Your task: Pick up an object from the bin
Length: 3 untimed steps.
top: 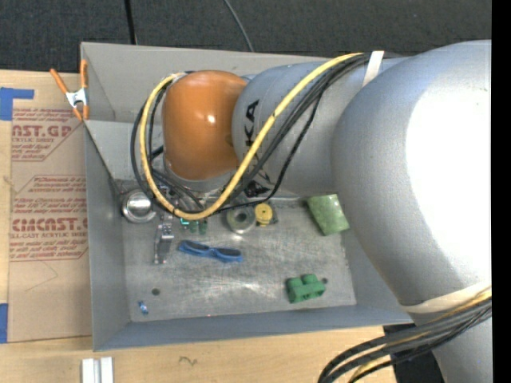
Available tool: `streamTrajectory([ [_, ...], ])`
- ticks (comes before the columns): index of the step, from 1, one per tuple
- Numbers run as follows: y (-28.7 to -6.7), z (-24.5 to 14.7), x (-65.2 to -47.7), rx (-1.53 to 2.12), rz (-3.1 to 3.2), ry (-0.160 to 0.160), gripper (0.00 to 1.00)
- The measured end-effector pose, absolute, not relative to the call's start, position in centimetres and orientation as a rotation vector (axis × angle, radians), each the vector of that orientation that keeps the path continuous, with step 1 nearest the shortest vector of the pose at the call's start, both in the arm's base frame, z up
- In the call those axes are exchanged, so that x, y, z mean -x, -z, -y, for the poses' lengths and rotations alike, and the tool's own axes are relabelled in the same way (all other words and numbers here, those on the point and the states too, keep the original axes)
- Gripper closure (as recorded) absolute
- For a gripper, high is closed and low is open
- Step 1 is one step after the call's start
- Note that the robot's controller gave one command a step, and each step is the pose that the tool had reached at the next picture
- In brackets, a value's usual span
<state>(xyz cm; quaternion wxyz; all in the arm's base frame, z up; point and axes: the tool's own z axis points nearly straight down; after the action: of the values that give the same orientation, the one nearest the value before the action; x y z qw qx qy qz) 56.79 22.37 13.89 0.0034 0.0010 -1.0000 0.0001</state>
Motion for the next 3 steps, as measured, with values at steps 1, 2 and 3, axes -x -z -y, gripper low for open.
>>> streamTrajectory([
  [1, -7.2, -9.6, -56.4, -0.004, 3.146, 0.007, 0.0],
  [2, -10.1, -11.2, -54.6, 0.068, 3.143, 0.003, 0.0],
  [3, -9.9, -10.0, -53.3, 0.182, 3.135, 0.001, 0.0],
])
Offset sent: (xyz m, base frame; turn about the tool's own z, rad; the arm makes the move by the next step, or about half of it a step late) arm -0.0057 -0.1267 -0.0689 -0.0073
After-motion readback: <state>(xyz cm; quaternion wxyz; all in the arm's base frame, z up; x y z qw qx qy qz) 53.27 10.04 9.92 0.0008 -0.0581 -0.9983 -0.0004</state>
